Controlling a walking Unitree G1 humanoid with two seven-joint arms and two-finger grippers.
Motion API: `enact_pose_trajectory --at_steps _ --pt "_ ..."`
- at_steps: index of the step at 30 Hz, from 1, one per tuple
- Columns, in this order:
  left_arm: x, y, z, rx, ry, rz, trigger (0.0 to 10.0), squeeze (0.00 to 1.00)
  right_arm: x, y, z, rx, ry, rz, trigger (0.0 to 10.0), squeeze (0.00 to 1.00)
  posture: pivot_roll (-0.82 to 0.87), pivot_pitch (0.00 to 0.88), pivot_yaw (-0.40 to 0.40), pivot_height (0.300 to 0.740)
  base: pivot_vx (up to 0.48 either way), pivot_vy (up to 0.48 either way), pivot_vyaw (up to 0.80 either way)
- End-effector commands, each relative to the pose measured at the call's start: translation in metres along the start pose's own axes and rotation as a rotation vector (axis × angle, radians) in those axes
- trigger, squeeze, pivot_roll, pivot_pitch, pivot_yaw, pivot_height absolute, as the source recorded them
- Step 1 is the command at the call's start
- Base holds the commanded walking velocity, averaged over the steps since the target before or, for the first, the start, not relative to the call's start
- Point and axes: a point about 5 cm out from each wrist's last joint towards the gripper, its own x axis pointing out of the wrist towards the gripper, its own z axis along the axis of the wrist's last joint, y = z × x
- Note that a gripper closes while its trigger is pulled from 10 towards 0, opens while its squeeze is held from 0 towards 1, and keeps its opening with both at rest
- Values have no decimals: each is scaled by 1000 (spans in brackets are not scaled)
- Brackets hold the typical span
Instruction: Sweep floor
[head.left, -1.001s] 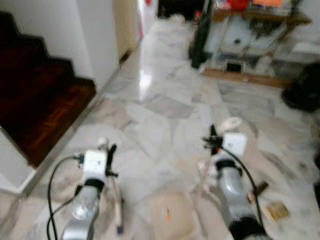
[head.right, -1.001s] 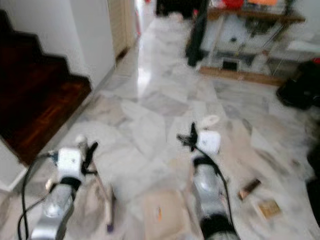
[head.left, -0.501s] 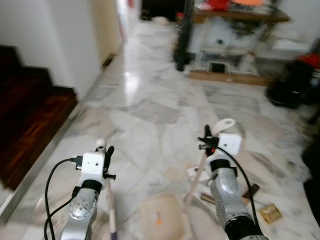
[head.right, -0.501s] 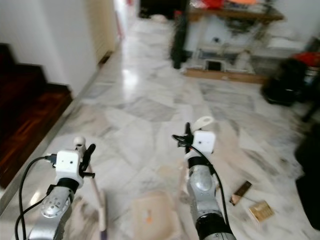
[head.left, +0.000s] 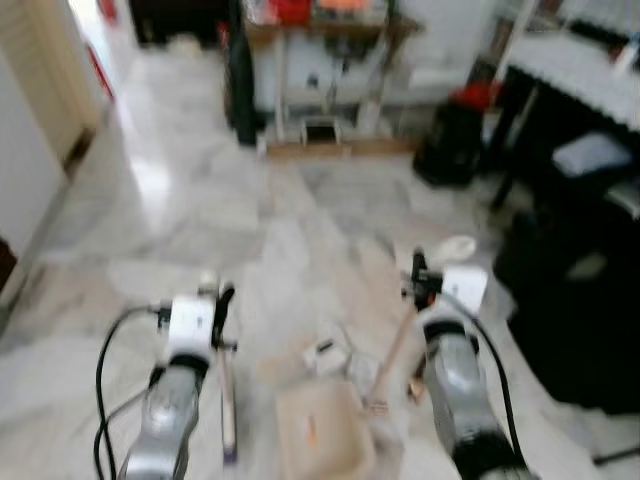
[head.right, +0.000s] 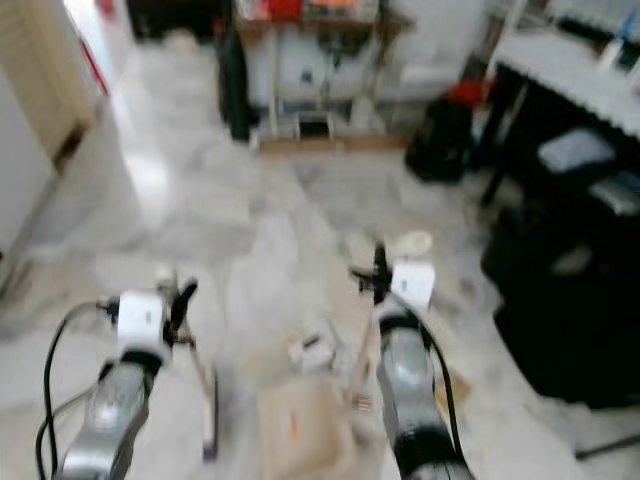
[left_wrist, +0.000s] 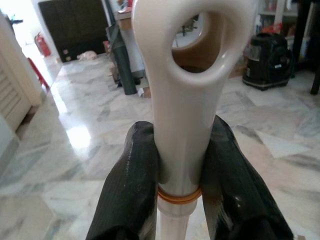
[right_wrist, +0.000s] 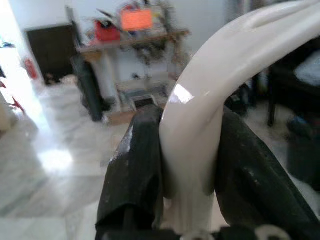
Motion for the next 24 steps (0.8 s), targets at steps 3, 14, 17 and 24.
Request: enact_pose_trajectory --at_steps 3,14,17,24 --pt "0 10 5 13 -27 28 10000 0 7 7 13 -7 -57 23 10000 0 125 0 6 740 319 0 0" --pt "-1 10 5 10 -28 32 10000 0 7 4 12 -7 -51 14 10000 0 121 0 4 740 318 0 -90" --pt "-1 9 4 9 -28 31 10000 0 7 4 11 2 -43 13 10000 0 122 0 3 740 317 0 -800" --pt "-2 9 4 11 -33 28 10000 0 7 5 12 -7 -57 18 10000 0 126 0 2 740 123 0 -334"
